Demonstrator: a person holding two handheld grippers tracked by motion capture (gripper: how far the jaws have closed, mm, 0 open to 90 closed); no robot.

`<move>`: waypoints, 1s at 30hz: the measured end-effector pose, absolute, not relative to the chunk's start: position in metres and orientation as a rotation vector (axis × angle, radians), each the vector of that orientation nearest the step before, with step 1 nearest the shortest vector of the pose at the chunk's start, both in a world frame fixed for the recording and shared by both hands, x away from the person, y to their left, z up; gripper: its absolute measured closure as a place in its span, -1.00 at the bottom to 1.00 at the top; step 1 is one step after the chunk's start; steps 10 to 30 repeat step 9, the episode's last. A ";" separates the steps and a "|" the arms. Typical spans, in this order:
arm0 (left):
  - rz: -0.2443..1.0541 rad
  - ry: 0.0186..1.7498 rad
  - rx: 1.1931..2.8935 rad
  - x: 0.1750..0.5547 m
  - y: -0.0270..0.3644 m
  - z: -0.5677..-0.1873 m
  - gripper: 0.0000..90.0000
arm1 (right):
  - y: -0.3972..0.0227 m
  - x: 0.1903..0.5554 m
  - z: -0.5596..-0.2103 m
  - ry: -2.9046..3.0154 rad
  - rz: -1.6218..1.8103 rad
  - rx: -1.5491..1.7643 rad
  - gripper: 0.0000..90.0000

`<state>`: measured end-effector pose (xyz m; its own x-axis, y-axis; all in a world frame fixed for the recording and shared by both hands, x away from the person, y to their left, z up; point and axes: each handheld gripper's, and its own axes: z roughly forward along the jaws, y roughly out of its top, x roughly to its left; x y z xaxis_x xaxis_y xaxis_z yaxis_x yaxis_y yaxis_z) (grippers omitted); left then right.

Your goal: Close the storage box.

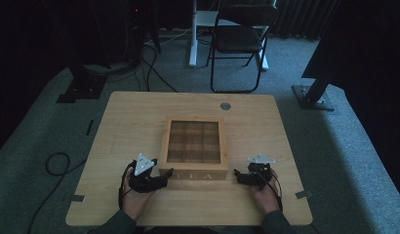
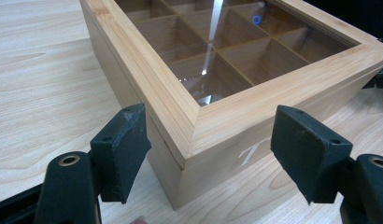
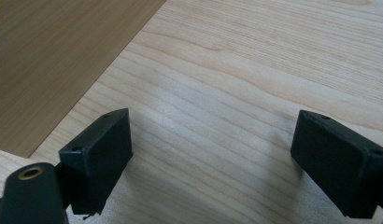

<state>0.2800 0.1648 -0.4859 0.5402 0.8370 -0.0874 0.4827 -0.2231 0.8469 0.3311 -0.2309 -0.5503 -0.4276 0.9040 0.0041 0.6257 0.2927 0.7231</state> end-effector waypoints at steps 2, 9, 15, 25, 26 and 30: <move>0.494 1.084 1.867 0.280 0.165 -0.486 -0.39 | -0.231 0.331 -0.550 2.160 0.927 1.371 -0.73; 0.491 1.091 1.874 0.283 0.164 -0.489 -0.39 | -0.231 0.331 -0.550 2.160 0.927 1.371 -0.73; 0.491 1.091 1.874 0.283 0.164 -0.489 -0.39 | -0.231 0.331 -0.550 2.160 0.927 1.371 -0.73; 0.491 1.091 1.874 0.283 0.164 -0.489 -0.39 | -0.231 0.331 -0.550 2.160 0.927 1.371 -0.73; 0.491 1.091 1.874 0.283 0.164 -0.489 -0.39 | -0.231 0.331 -0.550 2.160 0.927 1.371 -0.73; 0.491 1.091 1.874 0.283 0.164 -0.489 -0.39 | -0.231 0.331 -0.550 2.160 0.927 1.371 -0.73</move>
